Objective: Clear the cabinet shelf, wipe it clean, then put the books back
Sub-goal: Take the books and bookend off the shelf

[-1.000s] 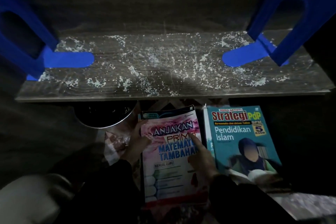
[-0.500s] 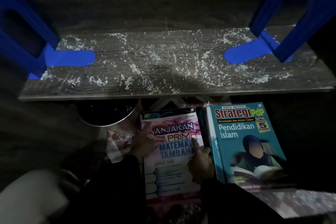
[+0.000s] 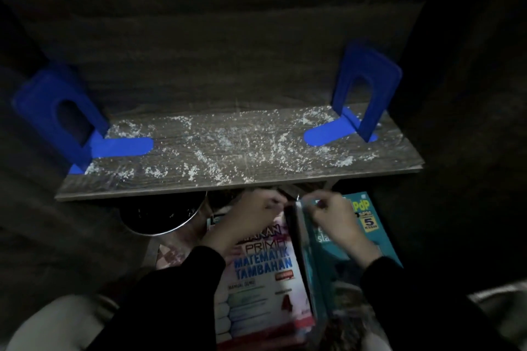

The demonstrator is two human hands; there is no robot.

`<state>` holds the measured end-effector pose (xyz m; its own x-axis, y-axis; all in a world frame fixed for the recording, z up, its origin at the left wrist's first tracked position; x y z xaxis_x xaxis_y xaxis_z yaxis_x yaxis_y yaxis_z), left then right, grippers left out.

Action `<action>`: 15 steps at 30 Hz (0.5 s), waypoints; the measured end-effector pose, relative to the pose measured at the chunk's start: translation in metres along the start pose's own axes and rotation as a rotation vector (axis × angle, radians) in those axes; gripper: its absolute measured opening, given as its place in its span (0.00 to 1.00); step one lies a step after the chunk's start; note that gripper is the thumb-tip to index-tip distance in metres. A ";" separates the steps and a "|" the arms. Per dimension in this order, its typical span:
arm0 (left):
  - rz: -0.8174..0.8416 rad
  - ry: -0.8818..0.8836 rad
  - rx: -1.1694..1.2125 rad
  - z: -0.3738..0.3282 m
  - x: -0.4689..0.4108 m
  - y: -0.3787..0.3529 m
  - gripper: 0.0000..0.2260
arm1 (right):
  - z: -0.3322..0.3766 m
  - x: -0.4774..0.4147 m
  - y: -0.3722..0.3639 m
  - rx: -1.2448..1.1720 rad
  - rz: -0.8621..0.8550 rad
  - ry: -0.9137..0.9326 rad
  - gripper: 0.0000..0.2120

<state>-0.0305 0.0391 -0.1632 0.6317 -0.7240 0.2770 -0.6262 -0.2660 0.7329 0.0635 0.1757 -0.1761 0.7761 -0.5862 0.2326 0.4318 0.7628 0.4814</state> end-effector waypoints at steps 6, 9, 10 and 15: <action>-0.267 0.036 -0.627 -0.048 -0.003 0.040 0.14 | 0.074 -0.019 0.129 -0.167 -0.723 0.310 0.12; -0.180 0.110 -0.722 -0.047 0.002 0.033 0.14 | 0.083 -0.049 0.155 -0.053 -0.695 0.152 0.24; -0.169 0.112 -0.731 -0.044 0.003 0.031 0.14 | 0.083 -0.061 0.157 -0.007 -0.620 0.090 0.25; -0.162 0.082 -0.707 -0.041 0.002 0.032 0.15 | 0.088 -0.088 0.155 0.099 -0.424 0.051 0.14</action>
<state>-0.0305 0.0556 -0.1135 0.7410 -0.6530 0.1563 -0.0947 0.1289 0.9871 0.0221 0.3218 -0.0478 0.5626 -0.8256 -0.0439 0.6730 0.4265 0.6043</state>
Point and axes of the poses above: each hand's wrist, its own x-axis away from the middle knuckle, its own y-axis out of the back of the hand, z = x × y, the point moved 4 cm from there along -x, towards the middle knuckle, and after that the axes turned 11 degrees about -x, right-handed, at the moved point
